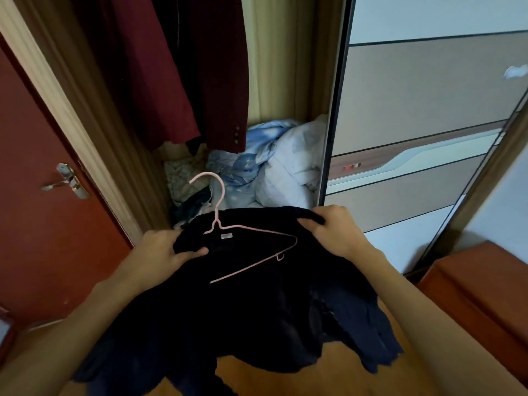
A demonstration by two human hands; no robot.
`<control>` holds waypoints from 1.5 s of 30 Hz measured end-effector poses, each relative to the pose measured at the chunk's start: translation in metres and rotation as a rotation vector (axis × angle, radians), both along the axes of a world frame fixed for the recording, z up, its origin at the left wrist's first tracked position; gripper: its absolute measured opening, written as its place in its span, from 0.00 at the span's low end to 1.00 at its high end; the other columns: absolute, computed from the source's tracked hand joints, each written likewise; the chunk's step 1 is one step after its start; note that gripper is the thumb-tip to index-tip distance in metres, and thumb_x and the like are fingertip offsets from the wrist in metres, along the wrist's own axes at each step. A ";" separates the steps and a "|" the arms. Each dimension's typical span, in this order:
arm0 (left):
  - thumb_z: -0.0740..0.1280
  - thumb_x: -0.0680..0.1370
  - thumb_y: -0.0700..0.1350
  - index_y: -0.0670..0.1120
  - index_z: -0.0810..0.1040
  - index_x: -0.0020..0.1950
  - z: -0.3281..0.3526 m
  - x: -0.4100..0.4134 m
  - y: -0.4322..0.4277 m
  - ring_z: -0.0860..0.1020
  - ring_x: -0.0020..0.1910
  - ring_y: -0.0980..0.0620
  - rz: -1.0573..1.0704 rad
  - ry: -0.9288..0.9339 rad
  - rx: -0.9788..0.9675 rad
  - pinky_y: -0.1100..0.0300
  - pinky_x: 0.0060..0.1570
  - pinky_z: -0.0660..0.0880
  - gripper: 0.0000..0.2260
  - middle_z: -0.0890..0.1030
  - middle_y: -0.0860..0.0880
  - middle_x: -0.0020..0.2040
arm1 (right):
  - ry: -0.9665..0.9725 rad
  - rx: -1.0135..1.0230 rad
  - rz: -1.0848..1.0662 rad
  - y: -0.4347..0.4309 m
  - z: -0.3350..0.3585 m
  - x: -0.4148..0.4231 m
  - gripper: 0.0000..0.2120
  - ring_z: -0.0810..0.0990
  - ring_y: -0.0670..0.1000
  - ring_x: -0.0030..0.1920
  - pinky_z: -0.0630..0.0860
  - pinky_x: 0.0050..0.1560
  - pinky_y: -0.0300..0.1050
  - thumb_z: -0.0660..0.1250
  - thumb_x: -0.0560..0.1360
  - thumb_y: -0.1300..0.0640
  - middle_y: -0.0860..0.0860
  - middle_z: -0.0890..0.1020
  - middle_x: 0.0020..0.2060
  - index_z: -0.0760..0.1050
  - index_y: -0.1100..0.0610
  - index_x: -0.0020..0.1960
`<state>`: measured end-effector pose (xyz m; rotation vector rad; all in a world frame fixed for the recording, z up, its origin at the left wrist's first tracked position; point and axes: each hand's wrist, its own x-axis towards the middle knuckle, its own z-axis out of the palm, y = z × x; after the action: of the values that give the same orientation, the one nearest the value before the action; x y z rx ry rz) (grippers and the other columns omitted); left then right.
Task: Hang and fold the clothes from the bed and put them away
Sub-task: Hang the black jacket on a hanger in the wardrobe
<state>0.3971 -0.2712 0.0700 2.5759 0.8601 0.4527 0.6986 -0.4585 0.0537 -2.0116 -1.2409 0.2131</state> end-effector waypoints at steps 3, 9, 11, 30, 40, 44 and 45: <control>0.68 0.69 0.70 0.46 0.82 0.39 0.003 0.038 -0.014 0.78 0.31 0.59 0.029 -0.151 0.025 0.66 0.31 0.70 0.26 0.80 0.52 0.31 | -0.138 0.103 0.092 0.002 0.025 -0.051 0.17 0.72 0.50 0.31 0.69 0.37 0.43 0.69 0.77 0.51 0.46 0.72 0.27 0.71 0.52 0.31; 0.74 0.72 0.57 0.45 0.72 0.28 0.049 0.069 -0.031 0.75 0.27 0.56 -0.060 -0.499 -0.015 0.63 0.27 0.64 0.21 0.76 0.51 0.26 | -0.377 0.101 0.262 -0.012 0.056 -0.080 0.28 0.74 0.48 0.30 0.74 0.35 0.50 0.57 0.79 0.34 0.46 0.73 0.26 0.71 0.55 0.31; 0.74 0.70 0.62 0.41 0.74 0.29 0.066 0.069 -0.027 0.73 0.25 0.56 -0.093 -0.573 -0.046 0.54 0.28 0.67 0.26 0.76 0.44 0.27 | -0.377 0.310 0.169 -0.033 0.077 -0.051 0.23 0.78 0.44 0.36 0.76 0.42 0.47 0.61 0.79 0.38 0.43 0.79 0.31 0.80 0.52 0.35; 0.65 0.74 0.67 0.51 0.73 0.60 0.150 0.200 -0.014 0.75 0.49 0.57 -0.379 -0.230 0.408 0.53 0.50 0.75 0.24 0.73 0.58 0.50 | 0.253 0.234 -0.016 -0.015 0.171 0.023 0.18 0.77 0.42 0.28 0.72 0.30 0.35 0.71 0.74 0.44 0.46 0.79 0.27 0.76 0.58 0.35; 0.52 0.78 0.70 0.60 0.60 0.78 0.182 0.302 0.014 0.55 0.78 0.59 -0.191 -0.667 -0.118 0.49 0.77 0.56 0.31 0.59 0.58 0.79 | 0.999 0.454 0.067 0.047 0.267 0.109 0.45 0.82 0.63 0.46 0.80 0.56 0.59 0.66 0.65 0.26 0.67 0.81 0.54 0.73 0.63 0.63; 0.52 0.67 0.81 0.56 0.62 0.77 0.230 0.354 0.028 0.61 0.76 0.56 -0.099 -0.730 -0.035 0.48 0.74 0.62 0.45 0.65 0.55 0.75 | 0.957 0.502 0.225 0.073 0.307 0.139 0.30 0.83 0.57 0.30 0.80 0.32 0.45 0.66 0.71 0.32 0.60 0.82 0.34 0.81 0.61 0.50; 0.53 0.69 0.79 0.56 0.66 0.75 0.243 0.364 0.035 0.66 0.73 0.55 -0.081 -0.749 -0.020 0.49 0.72 0.65 0.41 0.70 0.55 0.72 | 0.903 0.502 0.247 0.082 0.317 0.145 0.26 0.83 0.56 0.31 0.81 0.33 0.45 0.66 0.73 0.35 0.58 0.83 0.33 0.84 0.59 0.44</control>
<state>0.7610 -0.2366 0.3129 2.1290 0.4754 1.2572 0.8437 -0.3767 0.3712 -1.0981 -0.8187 0.7502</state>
